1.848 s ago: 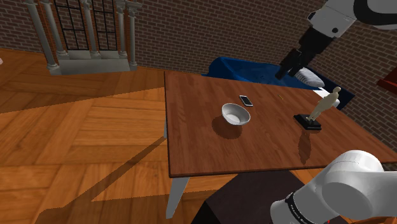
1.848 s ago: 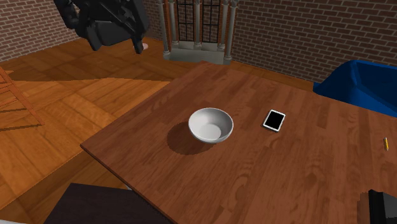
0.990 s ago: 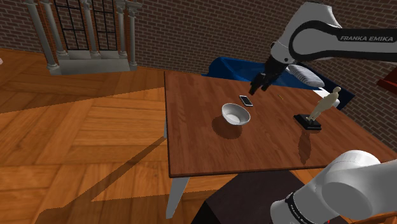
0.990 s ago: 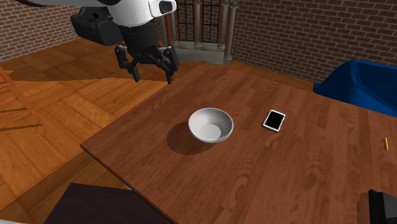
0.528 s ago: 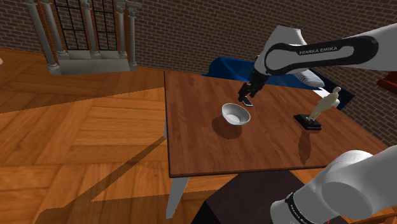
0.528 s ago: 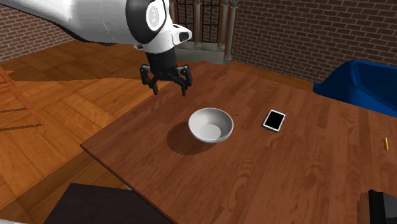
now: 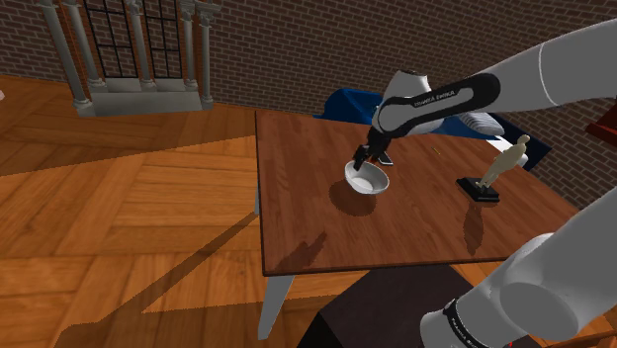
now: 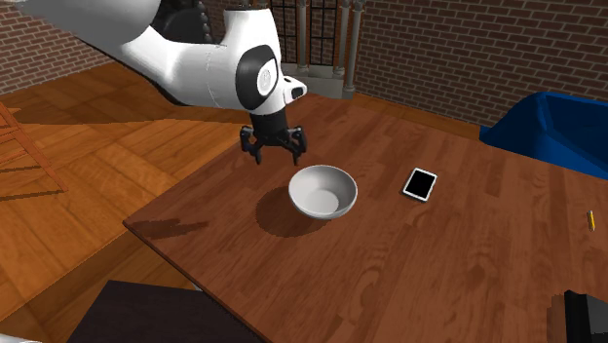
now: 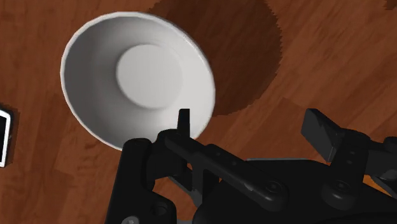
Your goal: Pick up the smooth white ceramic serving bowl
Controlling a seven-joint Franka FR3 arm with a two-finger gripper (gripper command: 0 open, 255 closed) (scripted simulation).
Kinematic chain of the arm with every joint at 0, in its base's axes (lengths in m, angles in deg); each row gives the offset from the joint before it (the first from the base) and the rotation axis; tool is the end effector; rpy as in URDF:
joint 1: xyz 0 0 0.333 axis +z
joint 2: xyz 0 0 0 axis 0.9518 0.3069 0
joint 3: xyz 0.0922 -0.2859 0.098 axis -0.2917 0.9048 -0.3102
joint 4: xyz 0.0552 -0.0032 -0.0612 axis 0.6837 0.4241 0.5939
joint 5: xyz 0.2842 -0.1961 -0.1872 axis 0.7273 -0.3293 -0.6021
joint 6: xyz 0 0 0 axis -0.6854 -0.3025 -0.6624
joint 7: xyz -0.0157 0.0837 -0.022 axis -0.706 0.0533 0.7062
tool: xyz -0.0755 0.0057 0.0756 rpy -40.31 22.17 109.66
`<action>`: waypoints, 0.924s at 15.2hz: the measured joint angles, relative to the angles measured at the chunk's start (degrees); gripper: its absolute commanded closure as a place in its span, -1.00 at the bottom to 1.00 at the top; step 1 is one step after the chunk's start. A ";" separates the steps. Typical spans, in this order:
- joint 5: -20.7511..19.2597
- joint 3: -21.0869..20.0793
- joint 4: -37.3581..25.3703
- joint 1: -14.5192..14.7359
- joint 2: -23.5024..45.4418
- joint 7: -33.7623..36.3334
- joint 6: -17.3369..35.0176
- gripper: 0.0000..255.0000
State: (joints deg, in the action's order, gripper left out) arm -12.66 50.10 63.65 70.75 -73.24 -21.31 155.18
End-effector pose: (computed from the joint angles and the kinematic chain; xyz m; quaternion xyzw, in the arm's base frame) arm 0.4944 -0.1130 0.3468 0.9988 0.0027 0.0349 0.0335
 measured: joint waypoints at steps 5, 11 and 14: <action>1.91 0.41 -5.15 -0.88 11.02 -2.87 5.01 -1.00; 2.99 0.02 -5.78 -1.29 16.08 -3.55 9.24 -1.00; 3.35 -0.18 -5.86 -1.41 17.65 -3.67 10.70 1.00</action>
State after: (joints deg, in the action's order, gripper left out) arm -9.31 49.92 57.78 69.34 -55.59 -24.98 165.88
